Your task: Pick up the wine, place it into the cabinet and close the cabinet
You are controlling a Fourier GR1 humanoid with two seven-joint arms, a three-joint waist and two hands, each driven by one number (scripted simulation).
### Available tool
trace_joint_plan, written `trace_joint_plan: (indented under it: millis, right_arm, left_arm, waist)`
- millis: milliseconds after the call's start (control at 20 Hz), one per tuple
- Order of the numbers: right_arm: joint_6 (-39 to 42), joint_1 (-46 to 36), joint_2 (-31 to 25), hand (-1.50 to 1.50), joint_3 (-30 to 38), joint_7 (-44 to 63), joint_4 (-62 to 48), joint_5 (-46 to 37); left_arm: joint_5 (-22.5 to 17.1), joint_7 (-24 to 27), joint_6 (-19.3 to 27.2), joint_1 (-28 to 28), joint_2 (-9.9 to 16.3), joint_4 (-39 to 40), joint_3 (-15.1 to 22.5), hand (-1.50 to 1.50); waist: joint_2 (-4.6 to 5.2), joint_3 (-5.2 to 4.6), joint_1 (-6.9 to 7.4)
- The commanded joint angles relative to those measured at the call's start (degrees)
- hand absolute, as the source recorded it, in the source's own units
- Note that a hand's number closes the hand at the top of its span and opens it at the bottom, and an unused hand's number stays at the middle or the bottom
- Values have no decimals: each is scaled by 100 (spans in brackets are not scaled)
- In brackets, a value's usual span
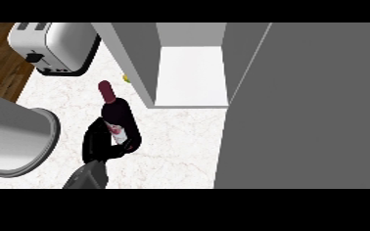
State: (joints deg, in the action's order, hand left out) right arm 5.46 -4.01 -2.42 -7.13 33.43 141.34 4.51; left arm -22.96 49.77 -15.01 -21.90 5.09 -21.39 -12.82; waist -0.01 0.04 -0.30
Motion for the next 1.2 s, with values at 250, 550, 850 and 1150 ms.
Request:
trace_joint_plan:
  millis: [250, 550, 850, 1150]
  right_arm:
    - [89, 303, -15, -150, 41, 106, 485, 321]
    - [3, -58, -51, -150, 224, 377, 433, 434]
    - [38, -123, -6, -150, 125, 295, 260, 354]
    - [251, 278, 62, -150, 251, -333, -74, 440]
  left_arm:
    - [-171, -367, -752, 538, 211, -661, 104, 150]
    - [-176, -583, -673, 596, -74, -1181, 313, 150]
    - [36, -1228, -109, 1306, -432, -2938, 934, 150]
    - [-292, -1953, 591, 1971, -504, -4444, 1947, 150]
  waist:
    - [-8, -2, 21]
    - [-6, -4, 21]
    - [-18, 0, 61]
    - [-10, 0, 38]
